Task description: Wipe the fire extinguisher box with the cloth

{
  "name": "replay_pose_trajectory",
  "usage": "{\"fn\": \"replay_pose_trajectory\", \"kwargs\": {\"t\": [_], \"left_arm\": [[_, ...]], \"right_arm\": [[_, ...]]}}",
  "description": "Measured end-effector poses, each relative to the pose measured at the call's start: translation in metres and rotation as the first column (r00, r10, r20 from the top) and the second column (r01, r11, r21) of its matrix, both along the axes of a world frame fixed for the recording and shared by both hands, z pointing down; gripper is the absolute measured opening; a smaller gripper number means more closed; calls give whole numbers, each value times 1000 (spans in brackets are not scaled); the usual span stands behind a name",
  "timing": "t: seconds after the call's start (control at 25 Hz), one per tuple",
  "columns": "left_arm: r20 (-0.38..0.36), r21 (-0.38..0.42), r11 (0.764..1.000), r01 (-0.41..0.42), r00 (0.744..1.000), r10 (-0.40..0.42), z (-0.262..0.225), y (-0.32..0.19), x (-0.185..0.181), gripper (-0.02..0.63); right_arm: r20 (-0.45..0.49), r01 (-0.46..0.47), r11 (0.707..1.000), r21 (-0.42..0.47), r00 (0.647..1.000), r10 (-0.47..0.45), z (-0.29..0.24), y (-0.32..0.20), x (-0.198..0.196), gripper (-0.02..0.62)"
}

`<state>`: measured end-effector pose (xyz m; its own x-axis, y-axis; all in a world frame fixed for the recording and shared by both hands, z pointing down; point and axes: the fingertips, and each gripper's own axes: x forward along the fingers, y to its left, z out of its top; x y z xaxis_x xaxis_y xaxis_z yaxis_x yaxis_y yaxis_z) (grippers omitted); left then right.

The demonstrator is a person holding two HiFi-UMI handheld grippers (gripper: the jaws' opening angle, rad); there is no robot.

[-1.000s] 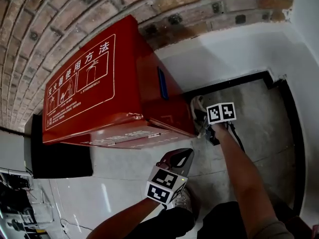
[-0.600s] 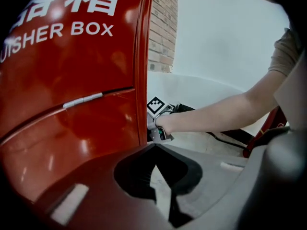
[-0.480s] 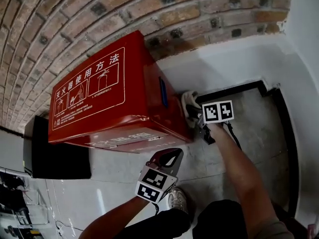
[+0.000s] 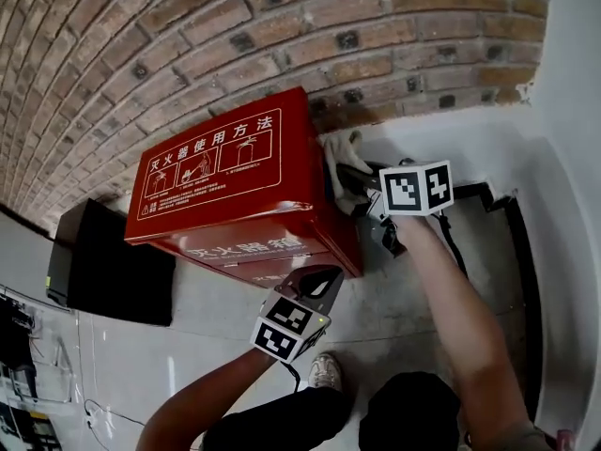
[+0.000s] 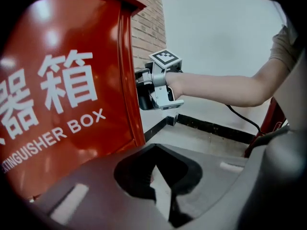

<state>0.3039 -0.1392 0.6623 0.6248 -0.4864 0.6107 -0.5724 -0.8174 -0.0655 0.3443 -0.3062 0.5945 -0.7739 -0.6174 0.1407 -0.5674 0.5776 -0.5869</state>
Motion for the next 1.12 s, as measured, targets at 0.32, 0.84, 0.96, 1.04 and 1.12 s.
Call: {"fn": "replay_pose_trajectory", "kwargs": {"t": [0.32,0.84,0.96,1.04,1.12], "left_arm": [[-4,23,999,31,999,-31,-38,15,-17,0],[-256,9,995,101,962,-95,-108,19,-44,2],[-356,-52,996,67,931,-81,-126,30,-45,61],[-384,-74,996,58,920,-82,-134,39,-52,137],[-379,-81,995,54,922,-81,-139,50,-63,185]], "right_arm": [[-61,14,995,94,998,-8,-72,-7,-1,84],[-305,274,941,197,930,-207,-87,138,-15,87],[-376,374,906,196,883,-283,-84,176,-33,87],[-395,423,880,214,862,-318,-87,194,-51,89],[-407,472,849,238,842,-354,-90,208,-74,89]]}}
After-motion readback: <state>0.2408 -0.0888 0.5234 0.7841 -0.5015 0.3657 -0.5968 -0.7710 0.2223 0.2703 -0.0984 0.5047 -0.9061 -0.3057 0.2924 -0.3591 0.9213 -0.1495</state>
